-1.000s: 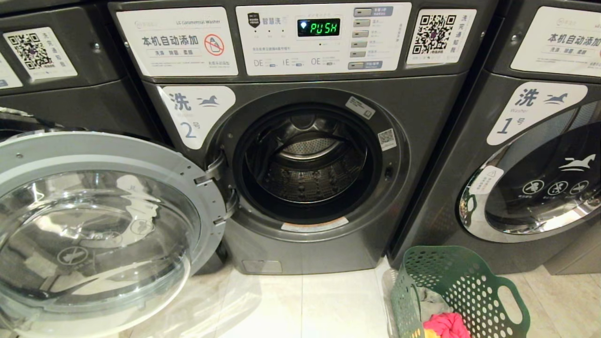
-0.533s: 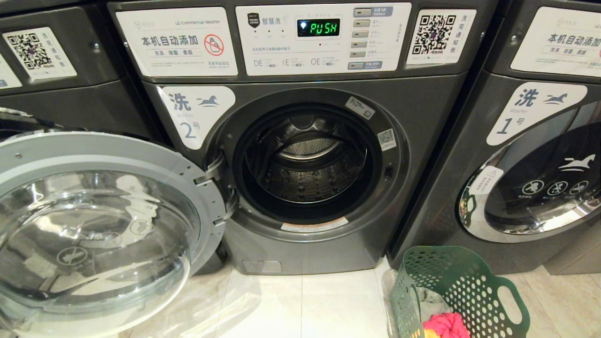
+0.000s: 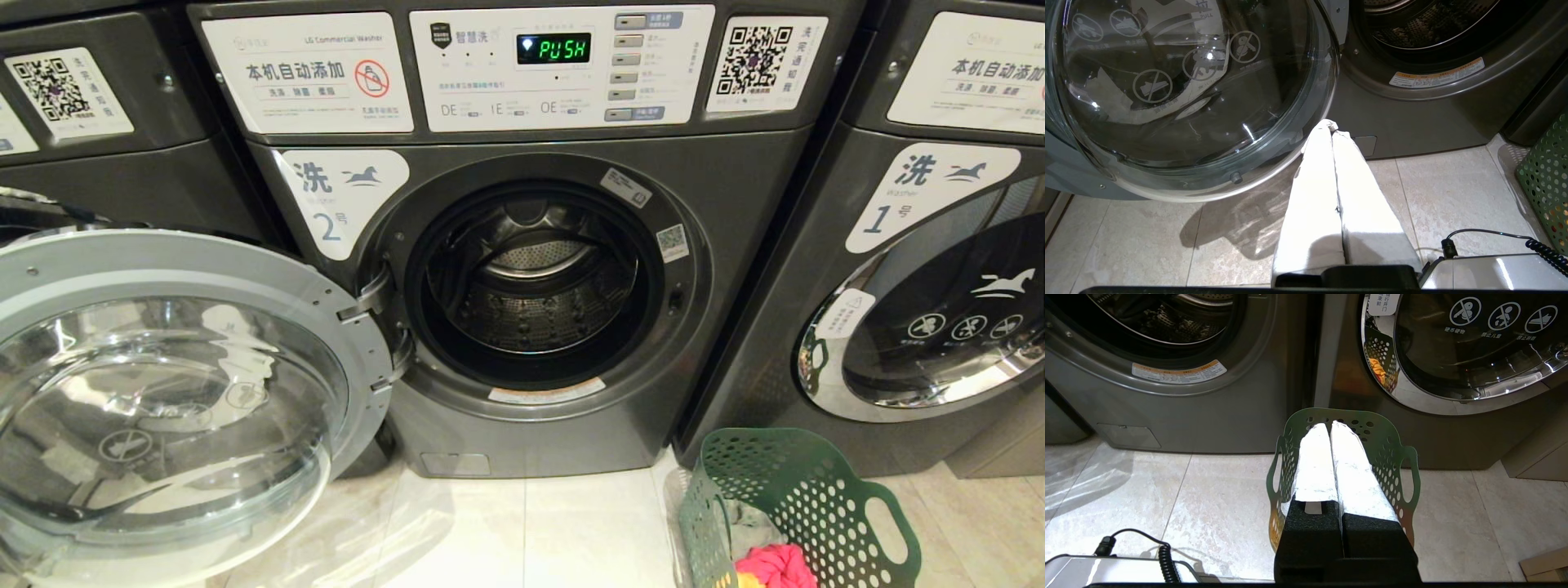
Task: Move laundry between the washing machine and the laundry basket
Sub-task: Close the washing machine door with the left hand
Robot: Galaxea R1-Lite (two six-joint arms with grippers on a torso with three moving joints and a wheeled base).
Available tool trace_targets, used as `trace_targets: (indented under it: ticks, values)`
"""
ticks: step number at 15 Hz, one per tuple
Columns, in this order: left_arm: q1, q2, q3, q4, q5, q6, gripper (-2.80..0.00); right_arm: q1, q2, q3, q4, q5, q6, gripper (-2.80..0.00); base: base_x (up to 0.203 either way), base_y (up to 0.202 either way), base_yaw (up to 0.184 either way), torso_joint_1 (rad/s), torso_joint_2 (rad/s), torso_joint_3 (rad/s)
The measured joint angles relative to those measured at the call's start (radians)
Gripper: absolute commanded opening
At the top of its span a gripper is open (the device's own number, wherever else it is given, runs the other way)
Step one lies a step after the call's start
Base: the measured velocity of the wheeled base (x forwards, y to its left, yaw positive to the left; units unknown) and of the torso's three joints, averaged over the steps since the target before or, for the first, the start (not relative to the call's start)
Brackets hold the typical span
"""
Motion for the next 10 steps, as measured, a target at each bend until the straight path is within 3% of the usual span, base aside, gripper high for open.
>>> trace_targets:
  ticks: [7,10]
  values:
    - [0.0,0.0,0.0,-0.001,0.0,0.002,-2.8,0.0,0.0,0.0,0.0,0.001,0.003,-2.8,0.0,0.0,0.0,0.0,0.0,0.0]
    - [0.0,0.0,0.0,-0.003,0.0,0.003,-2.8,0.0,0.0,0.0,0.0,0.001,0.003,-2.8,-0.14,0.0,-0.001,0.008,0.0,0.006]
